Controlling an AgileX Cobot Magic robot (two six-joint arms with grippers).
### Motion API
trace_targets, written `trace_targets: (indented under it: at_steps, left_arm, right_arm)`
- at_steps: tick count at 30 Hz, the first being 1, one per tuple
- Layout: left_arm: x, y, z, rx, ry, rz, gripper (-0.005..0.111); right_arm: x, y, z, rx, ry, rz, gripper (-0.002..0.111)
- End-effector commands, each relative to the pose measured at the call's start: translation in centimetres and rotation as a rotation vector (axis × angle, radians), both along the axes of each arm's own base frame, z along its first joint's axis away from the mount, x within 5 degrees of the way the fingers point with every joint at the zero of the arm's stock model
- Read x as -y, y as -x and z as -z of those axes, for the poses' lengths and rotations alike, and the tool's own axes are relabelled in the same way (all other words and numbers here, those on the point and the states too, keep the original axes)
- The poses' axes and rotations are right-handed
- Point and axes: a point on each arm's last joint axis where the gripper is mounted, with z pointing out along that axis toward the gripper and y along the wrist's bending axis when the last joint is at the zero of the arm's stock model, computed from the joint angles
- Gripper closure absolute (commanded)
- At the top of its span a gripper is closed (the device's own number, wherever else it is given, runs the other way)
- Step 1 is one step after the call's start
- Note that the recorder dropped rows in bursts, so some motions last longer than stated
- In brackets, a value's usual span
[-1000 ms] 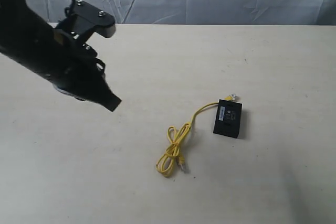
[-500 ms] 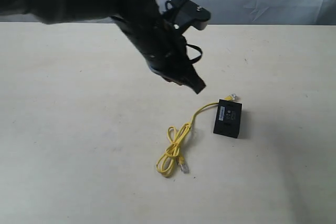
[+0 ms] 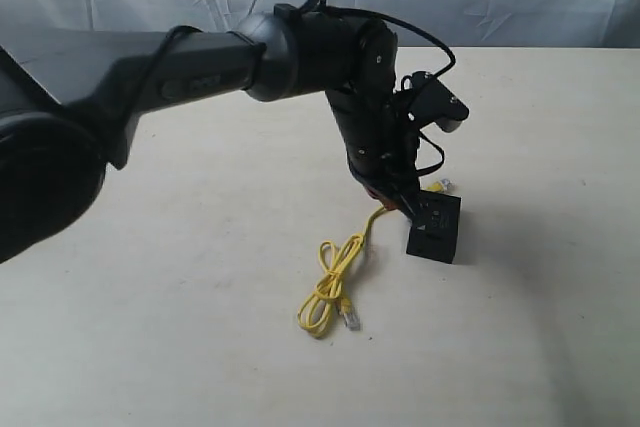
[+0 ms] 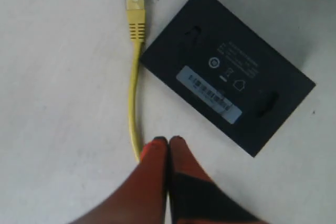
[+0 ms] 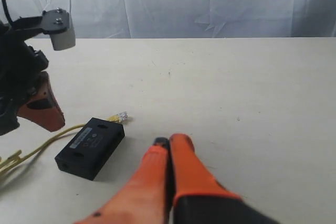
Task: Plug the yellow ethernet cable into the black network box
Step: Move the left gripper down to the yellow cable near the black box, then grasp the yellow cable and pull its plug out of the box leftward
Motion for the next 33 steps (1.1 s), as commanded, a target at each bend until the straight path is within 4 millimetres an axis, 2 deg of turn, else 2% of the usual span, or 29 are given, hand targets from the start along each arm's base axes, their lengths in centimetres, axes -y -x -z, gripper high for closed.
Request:
trace_targets:
  at_steps: [1,4,9,12,16,21,26,29,33]
  left_arm:
    - [0.8,-0.4,0.6,-0.001,0.006,0.036,0.107]
    - [1.0,-0.7,0.4,0.013,0.009,0.064,0.107]
    - [0.4,-2.7,0.0,-0.010,0.041,0.022,0.107]
    - [0.0,-3.4,1.0,-0.071,0.063,-0.012,0.107]
    - [0.1,-3.6,1.6,-0.042,0.051,0.033,0.106]
    - [0.6,-4.0,1.5,0.012,0.102,0.027,0.093]
    - [0.6,-3.8,1.6,-0.006,0.106,0.025,0.078]
    - [0.5,-3.9,1.8,0.003,0.095,0.028,0.077]
    - [0.2,-3.6,3.9,-0.046,0.049,0.032,0.077]
  right_arm:
    - [0.0,0.0,-0.1,0.017,-0.001,0.000,0.108]
    - [0.0,0.0,-0.1,0.017,-0.001,0.000,0.108]
    - [0.0,0.0,-0.1,0.017,-0.001,0.000,0.108]
    - [0.0,0.0,-0.1,0.017,-0.001,0.000,0.108]
    - [0.0,0.0,-0.1,0.017,-0.001,0.000,0.108]
    - [0.0,0.0,-0.1,0.017,-0.001,0.000,0.108]
    - [0.0,0.0,-0.1,0.017,-0.001,0.000,0.108]
    - [0.0,0.0,-0.1,0.017,-0.001,0.000,0.108]
    - [0.0,0.0,-0.1,0.017,-0.001,0.000,0.108]
